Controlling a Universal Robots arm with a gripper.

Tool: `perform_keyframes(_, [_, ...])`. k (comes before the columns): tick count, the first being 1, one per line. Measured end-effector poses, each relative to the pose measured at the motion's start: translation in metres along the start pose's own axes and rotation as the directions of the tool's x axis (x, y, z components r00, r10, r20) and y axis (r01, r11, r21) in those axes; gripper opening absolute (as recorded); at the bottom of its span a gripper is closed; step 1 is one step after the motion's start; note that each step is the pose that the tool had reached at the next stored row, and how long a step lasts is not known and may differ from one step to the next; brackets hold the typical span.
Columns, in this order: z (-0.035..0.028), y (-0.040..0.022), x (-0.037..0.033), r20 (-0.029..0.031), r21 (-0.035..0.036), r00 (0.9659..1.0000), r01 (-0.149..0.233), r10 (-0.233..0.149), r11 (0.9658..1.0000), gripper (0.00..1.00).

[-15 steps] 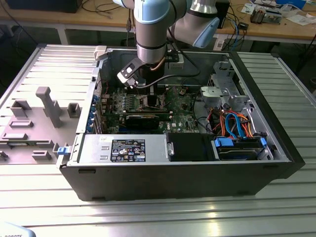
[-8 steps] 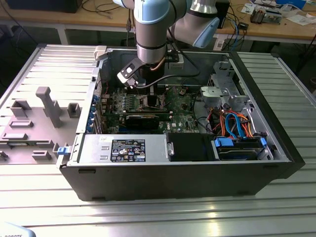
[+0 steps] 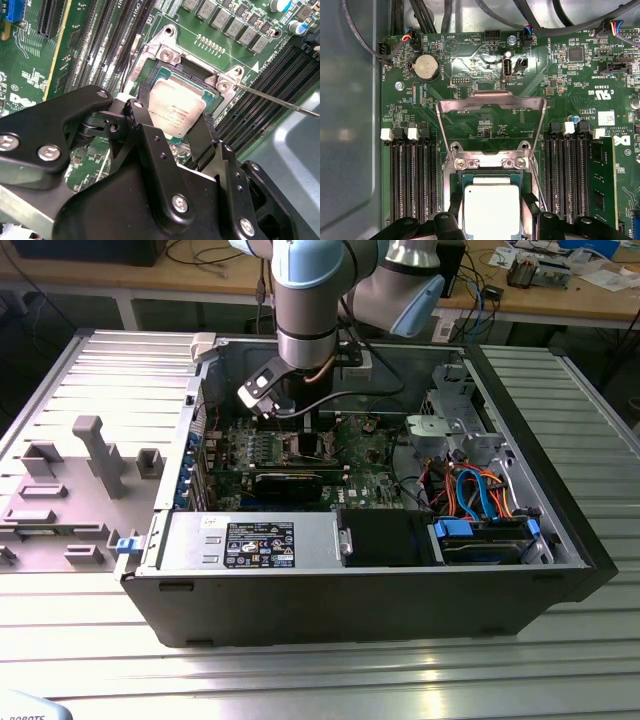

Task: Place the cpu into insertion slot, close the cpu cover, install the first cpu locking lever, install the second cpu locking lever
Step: 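Place the cpu into insertion slot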

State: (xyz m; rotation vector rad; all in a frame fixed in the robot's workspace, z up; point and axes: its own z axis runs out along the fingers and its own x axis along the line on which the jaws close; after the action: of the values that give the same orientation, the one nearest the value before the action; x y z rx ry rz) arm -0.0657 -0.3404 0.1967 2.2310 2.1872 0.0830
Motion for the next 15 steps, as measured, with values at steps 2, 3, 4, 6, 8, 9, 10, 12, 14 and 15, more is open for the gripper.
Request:
perform_keyframes(2, [0.0001, 0.0000, 0.0000, -0.0001, 0.0000, 1.0000, 0.000, 0.000, 1.0000, 0.55])
perform_keyframes(3, [0.0003, 0.0000, 0.0000, 0.0000, 0.0000, 1.0000, 0.000, 0.000, 1.0000, 0.55])
perform_keyframes(4, [0.0008, 0.0000, 0.0000, -0.0002, -0.0001, 1.0000, 0.000, 0.000, 1.0000, 0.67])
perform_keyframes(6, [-0.0077, 0.0004, 0.0003, -0.0002, 0.0049, 1.0000, 0.000, 0.000, 1.0000, 0.74])
perform_keyframes(8, [-0.0124, 0.0009, 0.0003, 0.0003, 0.0109, 1.0000, 0.000, 0.000, 0.9999, 0.72])
perform_keyframes(9, [-0.0134, 0.0010, 0.0004, 0.0002, 0.0126, 1.0000, 0.000, 0.000, 0.9999, 0.72])
perform_keyframes(10, [-0.0144, 0.0011, 0.0004, 0.0000, 0.0141, 1.0000, 0.000, 0.000, 0.9999, 0.65])
perform_keyframes(12, [-0.0186, 0.0015, 0.0006, 0.0001, 0.0199, 1.0000, -0.001, 0.001, 0.9998, 0.47])
perform_keyframes(14, [-0.0196, 0.0021, 0.0007, 0.0000, 0.0237, 1.0000, -0.001, 0.001, 0.9997, 0.41])
perform_keyframes(15, [-0.0197, 0.0026, 0.0007, 0.0003, 0.0264, 1.0000, -0.001, 0.001, 0.9997, 0.35])
